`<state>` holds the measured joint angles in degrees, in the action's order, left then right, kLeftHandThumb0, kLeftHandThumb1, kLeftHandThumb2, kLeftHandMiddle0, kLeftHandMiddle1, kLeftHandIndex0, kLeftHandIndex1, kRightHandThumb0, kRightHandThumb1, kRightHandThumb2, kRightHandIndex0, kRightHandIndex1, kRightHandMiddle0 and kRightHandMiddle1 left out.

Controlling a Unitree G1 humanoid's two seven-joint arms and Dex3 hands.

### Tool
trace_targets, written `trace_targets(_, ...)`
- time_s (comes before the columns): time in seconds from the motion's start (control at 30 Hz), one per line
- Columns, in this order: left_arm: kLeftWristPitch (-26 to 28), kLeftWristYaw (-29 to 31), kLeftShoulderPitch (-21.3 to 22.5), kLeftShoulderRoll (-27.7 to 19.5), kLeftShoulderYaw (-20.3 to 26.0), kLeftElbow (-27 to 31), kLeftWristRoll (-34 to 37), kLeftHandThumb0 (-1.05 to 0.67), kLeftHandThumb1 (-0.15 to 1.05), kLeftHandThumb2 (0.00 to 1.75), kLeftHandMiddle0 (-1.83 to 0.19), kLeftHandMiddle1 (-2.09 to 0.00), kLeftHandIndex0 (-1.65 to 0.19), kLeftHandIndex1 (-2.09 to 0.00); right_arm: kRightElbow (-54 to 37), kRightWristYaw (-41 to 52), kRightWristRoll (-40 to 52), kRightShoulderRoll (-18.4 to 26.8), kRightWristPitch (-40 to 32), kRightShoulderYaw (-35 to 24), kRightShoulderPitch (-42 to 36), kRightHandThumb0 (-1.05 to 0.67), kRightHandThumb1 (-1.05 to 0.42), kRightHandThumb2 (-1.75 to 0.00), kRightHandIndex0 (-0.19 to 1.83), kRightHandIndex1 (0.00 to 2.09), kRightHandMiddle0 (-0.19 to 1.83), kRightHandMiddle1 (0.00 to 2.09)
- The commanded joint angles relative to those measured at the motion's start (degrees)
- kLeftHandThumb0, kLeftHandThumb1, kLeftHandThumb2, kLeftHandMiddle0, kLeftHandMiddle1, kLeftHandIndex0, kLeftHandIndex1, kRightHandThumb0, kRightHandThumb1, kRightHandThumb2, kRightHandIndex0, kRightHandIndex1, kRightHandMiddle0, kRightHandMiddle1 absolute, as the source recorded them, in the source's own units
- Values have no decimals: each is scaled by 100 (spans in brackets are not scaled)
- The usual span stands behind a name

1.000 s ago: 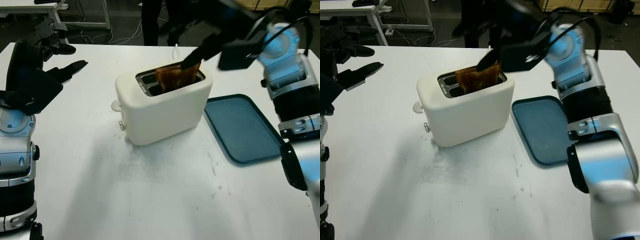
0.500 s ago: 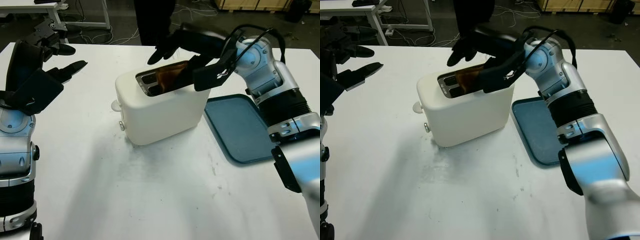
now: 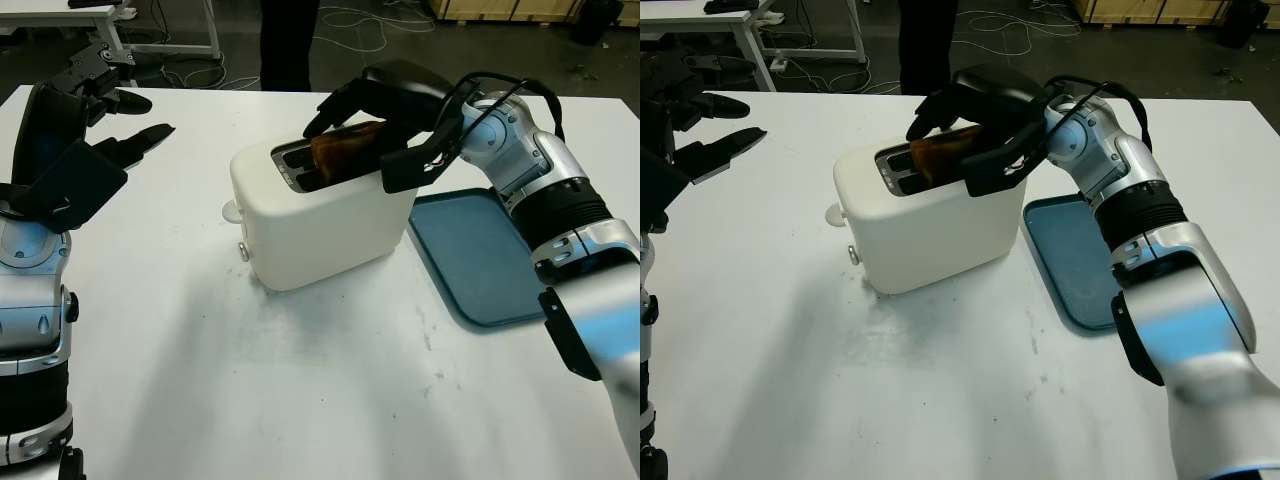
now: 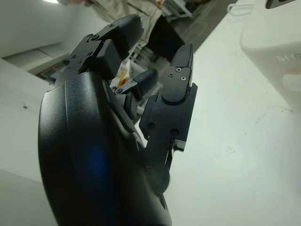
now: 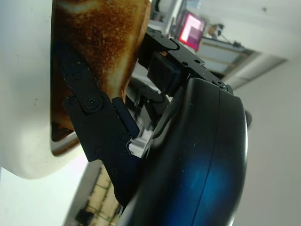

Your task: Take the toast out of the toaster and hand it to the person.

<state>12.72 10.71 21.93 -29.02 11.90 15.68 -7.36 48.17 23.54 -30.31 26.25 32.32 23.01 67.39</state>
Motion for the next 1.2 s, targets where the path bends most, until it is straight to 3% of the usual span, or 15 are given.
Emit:
trace_targets(0.0,-14,14,-37,-88,4,51,-63,-19,92,1,-35,-97,-41,-62,-8,69,-92,115,-67,42,-60,-42,-71,0,91,122,99,72)
trace_targets(0.03,-13,13,-35,-86,7,42,-59,-18,92,1,-34,-97,-41,-62,-40,-48,-136,144,-16,32,-81,-45,-70,0,91,148,85,120)
trace_targets(0.07,-4,11,-35,-85,7,39,-60,-18,92,1,-34,-97,-41,-62,-66,-197,-203,175,47,33,-99,-46,-71,0,91,161,76,146)
trace_targets(0.13,7,10,-36,-83,7,43,-59,-17,92,1,-34,-97,-41,-61,-107,-428,-342,228,114,51,-111,-48,-74,-1,94,172,70,169)
trace_targets(0.43,10,21,-35,-80,12,48,-40,-16,92,2,-33,-98,-40,-61,-54,-1162,-737,303,218,70,-22,-37,-85,-2,104,175,84,175)
trace_targets(0.83,-25,11,-45,-88,16,38,-53,-15,92,2,-33,-98,-41,-61,465,-1874,-514,195,262,-264,165,-24,-85,-1,101,175,77,175)
trace_targets(1.0,0,34,-37,-100,23,17,-34,-16,92,2,-33,-98,-41,-61,959,-1896,117,117,308,-772,375,-22,-88,-1,96,175,71,175)
trace_targets(1.17,40,43,-17,-107,-5,18,-52,-17,92,2,-32,-98,-40,-61,1479,-1788,759,219,388,-1344,671,-26,-89,-1,99,175,76,175)
